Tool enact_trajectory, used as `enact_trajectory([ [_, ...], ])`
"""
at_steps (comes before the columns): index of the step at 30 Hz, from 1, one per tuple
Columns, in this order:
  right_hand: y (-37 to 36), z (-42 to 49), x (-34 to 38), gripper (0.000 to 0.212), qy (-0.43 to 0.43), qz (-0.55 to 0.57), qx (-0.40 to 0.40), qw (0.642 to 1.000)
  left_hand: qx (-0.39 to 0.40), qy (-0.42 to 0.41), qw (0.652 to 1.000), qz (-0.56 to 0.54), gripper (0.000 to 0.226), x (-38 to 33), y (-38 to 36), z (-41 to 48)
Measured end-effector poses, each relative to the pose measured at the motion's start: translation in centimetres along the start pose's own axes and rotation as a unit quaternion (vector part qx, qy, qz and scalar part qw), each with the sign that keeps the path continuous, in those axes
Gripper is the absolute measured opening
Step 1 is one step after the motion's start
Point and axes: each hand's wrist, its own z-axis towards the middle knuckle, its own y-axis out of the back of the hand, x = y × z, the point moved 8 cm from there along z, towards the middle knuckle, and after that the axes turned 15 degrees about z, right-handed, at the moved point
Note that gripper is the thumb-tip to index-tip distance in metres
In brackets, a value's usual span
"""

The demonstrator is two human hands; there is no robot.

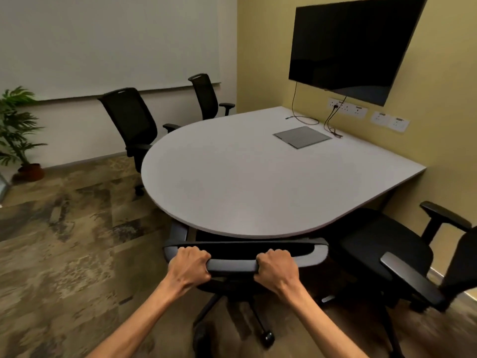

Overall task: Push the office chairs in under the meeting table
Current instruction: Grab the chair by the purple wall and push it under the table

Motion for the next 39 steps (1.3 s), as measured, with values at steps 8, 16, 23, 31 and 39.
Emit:
enact_trajectory([
  [8, 0.9, 6.6, -3.8, 0.022, -0.019, -0.003, 0.015, 1.000, 0.027, -0.017, 0.999, -0.018, 0.021, 0.8, -1.3, 8.3],
  [16, 0.7, 9.5, -4.9, 0.018, -0.026, 0.013, -0.004, 1.000, 0.022, -0.021, 0.999, -0.032, 0.027, 2.6, -3.2, 12.3],
  [23, 0.9, 9.7, -4.4, 0.019, -0.037, 0.018, -0.011, 0.999, 0.022, -0.029, 0.998, -0.058, 0.031, 3.3, -2.9, 12.5],
  [31, 3.8, 4.5, -7.9, 0.051, -0.013, 0.063, -0.148, 0.987, -0.095, -0.050, 0.980, -0.168, 0.076, -2.7, 4.8, 12.0],
  [39, 13.9, -12.9, -21.3, 0.056, -0.156, 0.012, -0.291, 0.944, -0.186, -0.139, 0.924, -0.303, 0.088, -19.5, 17.7, 12.3],
])
